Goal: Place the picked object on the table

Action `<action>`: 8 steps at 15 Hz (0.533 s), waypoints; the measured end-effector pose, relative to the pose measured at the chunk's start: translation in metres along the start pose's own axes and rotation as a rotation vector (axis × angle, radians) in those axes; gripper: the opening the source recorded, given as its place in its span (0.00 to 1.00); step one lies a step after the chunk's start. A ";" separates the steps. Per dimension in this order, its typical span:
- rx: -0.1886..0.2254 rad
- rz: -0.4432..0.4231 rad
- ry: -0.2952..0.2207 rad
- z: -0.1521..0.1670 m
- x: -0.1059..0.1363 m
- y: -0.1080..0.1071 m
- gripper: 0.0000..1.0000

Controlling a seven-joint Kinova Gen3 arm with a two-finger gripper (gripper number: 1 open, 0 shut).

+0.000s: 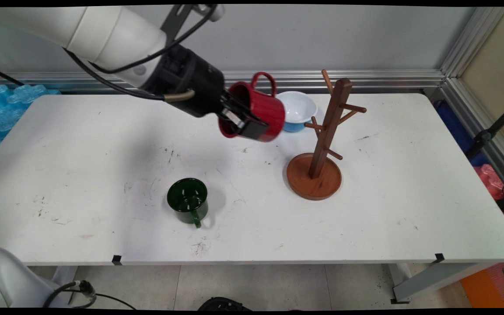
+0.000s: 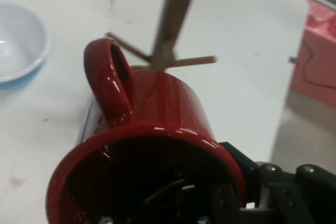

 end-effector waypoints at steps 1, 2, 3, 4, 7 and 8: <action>0.019 0.005 -0.008 -0.002 -0.001 -0.007 0.00; 0.036 0.015 -0.018 -0.004 -0.002 -0.014 0.00; 0.058 0.031 -0.034 -0.006 -0.003 -0.023 0.00; 0.076 0.043 -0.048 -0.007 -0.003 -0.029 0.00; 0.122 0.078 -0.097 -0.008 -0.004 -0.047 0.00; 0.133 0.086 -0.110 -0.008 -0.004 -0.050 0.00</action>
